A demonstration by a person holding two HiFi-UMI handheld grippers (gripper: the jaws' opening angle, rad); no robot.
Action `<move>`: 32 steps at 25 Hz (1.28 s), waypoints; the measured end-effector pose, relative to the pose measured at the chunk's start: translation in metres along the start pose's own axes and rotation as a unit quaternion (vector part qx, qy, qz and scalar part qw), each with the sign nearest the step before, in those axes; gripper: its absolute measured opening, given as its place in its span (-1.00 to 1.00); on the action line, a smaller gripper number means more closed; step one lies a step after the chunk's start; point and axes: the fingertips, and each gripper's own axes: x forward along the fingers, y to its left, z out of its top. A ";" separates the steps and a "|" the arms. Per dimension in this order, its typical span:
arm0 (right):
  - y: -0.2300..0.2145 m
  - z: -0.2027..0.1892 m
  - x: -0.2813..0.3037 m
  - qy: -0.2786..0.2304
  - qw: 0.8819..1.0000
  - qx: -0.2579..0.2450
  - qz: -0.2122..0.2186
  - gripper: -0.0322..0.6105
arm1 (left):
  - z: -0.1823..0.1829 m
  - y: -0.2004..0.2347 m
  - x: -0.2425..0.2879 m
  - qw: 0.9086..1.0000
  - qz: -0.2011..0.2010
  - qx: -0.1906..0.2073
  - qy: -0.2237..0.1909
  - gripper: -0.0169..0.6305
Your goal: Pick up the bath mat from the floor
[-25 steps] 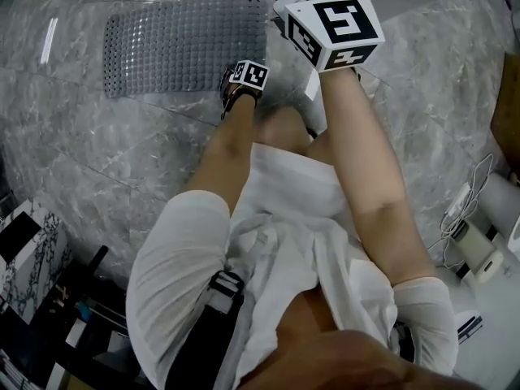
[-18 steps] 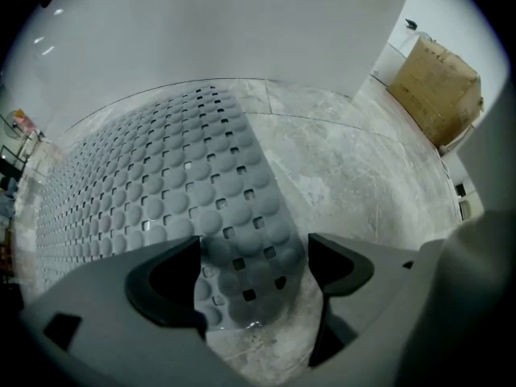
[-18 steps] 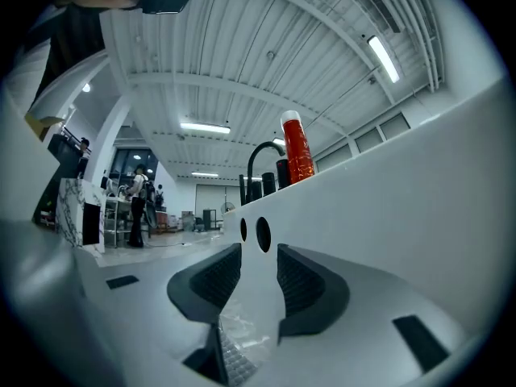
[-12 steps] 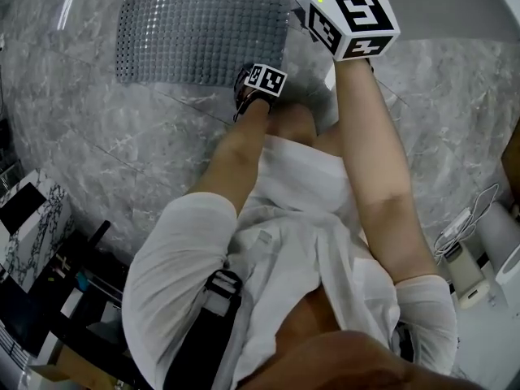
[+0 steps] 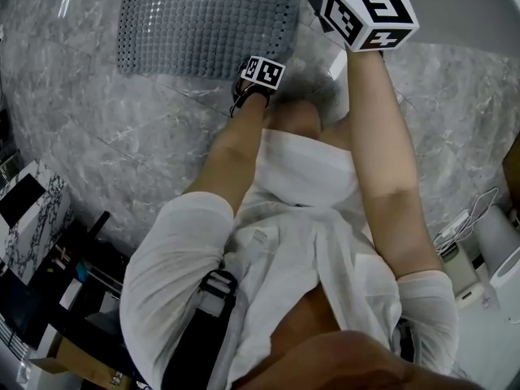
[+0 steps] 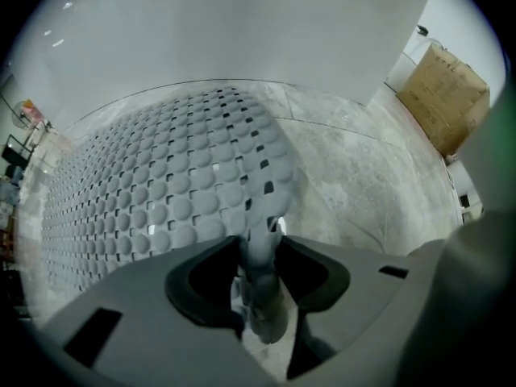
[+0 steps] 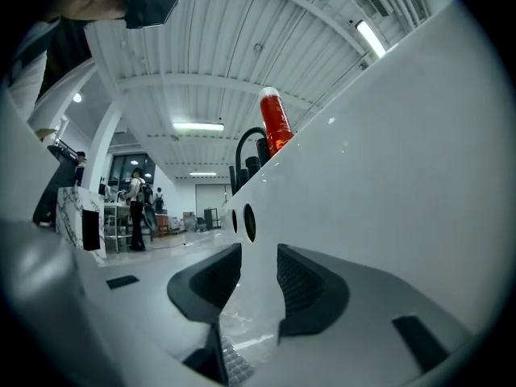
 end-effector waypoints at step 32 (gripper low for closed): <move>0.020 -0.005 0.026 0.011 0.999 -0.002 0.039 -0.48 | 0.099 0.128 -0.268 0.939 -0.071 -0.202 -0.269 -0.78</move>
